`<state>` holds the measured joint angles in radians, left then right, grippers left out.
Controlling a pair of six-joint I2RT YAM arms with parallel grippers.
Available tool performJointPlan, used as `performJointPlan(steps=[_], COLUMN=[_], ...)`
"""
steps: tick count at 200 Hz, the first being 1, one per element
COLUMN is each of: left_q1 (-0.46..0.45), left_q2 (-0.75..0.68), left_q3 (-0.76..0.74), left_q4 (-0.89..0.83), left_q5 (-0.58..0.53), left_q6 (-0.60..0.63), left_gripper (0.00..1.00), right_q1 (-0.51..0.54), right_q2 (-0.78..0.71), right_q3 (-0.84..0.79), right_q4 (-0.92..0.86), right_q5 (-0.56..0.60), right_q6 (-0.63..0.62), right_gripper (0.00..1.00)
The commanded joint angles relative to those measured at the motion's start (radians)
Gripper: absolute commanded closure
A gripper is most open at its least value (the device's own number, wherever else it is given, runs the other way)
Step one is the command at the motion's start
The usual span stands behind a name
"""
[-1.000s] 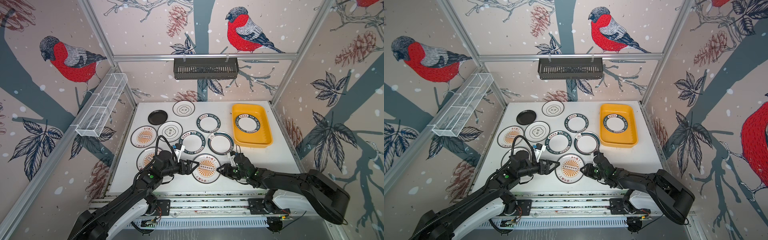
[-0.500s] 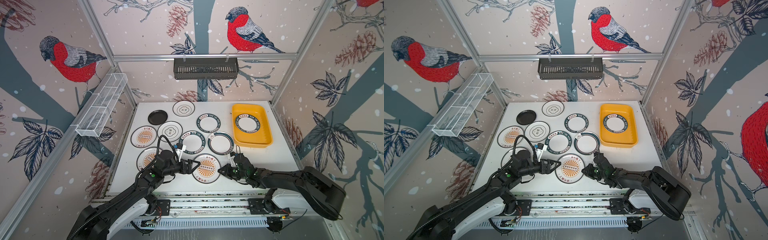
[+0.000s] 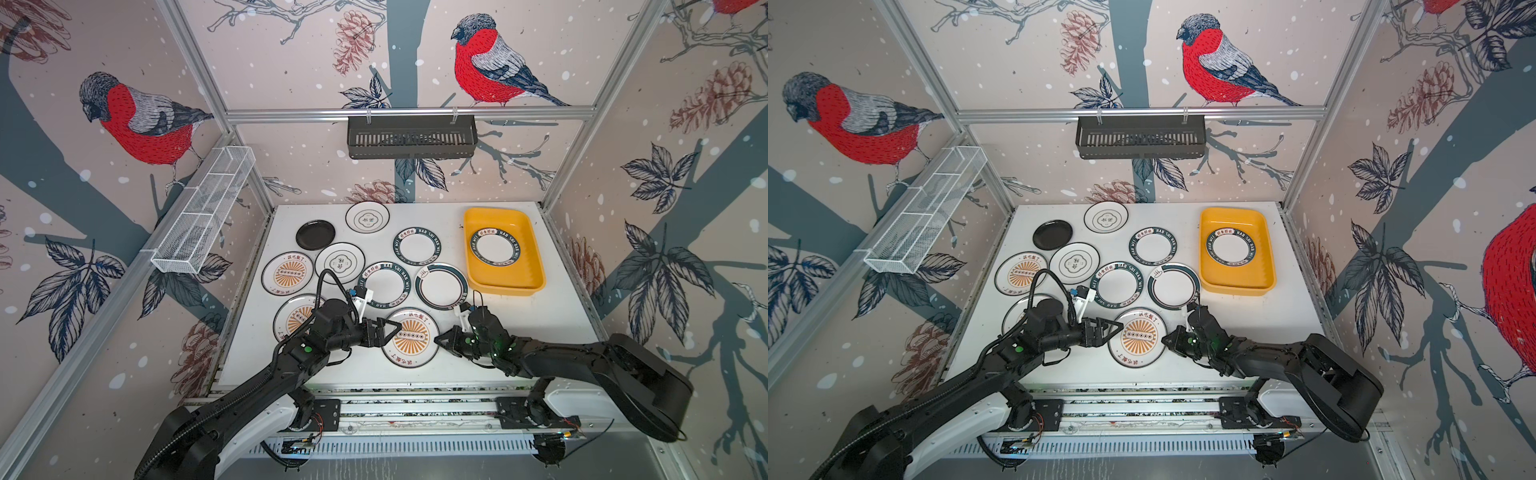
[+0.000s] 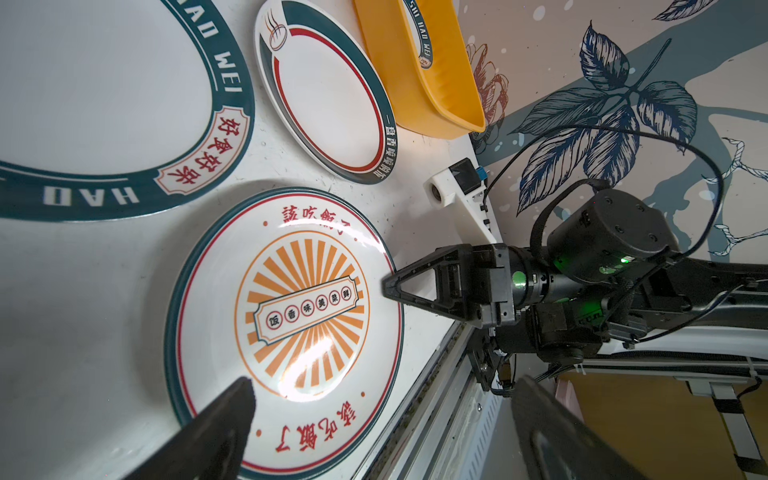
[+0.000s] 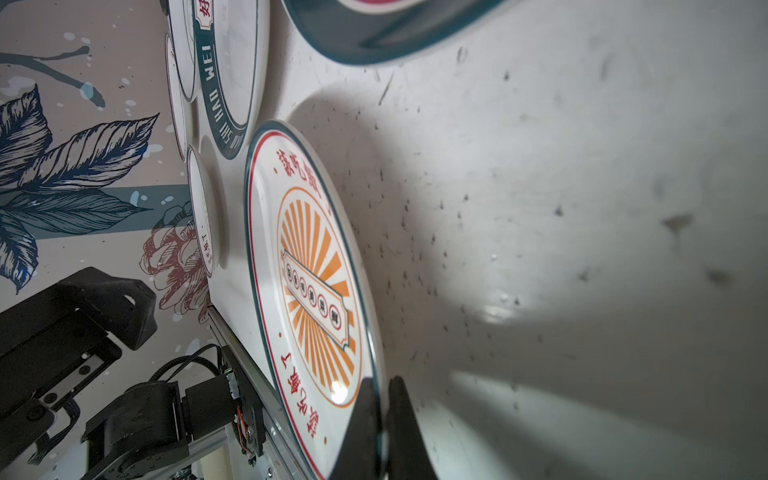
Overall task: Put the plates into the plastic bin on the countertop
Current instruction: 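Grip the sunburst plate rim with the right gripper and tilt it upright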
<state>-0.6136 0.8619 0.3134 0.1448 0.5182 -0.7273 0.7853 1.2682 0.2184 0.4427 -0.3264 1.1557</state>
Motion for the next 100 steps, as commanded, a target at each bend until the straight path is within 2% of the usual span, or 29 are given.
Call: performJointPlan(steps=[1,51,100], left_q1=[0.000,-0.003,-0.010], left_q2=[0.004,0.018,0.061], left_q3=[0.022,0.082,0.218], left_q4=[0.014,-0.044,-0.141], left_q5=[-0.017,-0.062,-0.148], left_q6=[0.014,0.052,0.147], left_gripper=[0.03,0.03,0.04], right_q1=[0.002,0.003,0.003], right_q2=[-0.010,-0.136,-0.368], right_q3=[-0.005,-0.020,-0.002], right_q4=[-0.079,-0.096,-0.229], right_q5=[0.042,0.035,0.083], right_q6=[-0.004,0.019,0.042], right_gripper=[0.97,0.98,0.98])
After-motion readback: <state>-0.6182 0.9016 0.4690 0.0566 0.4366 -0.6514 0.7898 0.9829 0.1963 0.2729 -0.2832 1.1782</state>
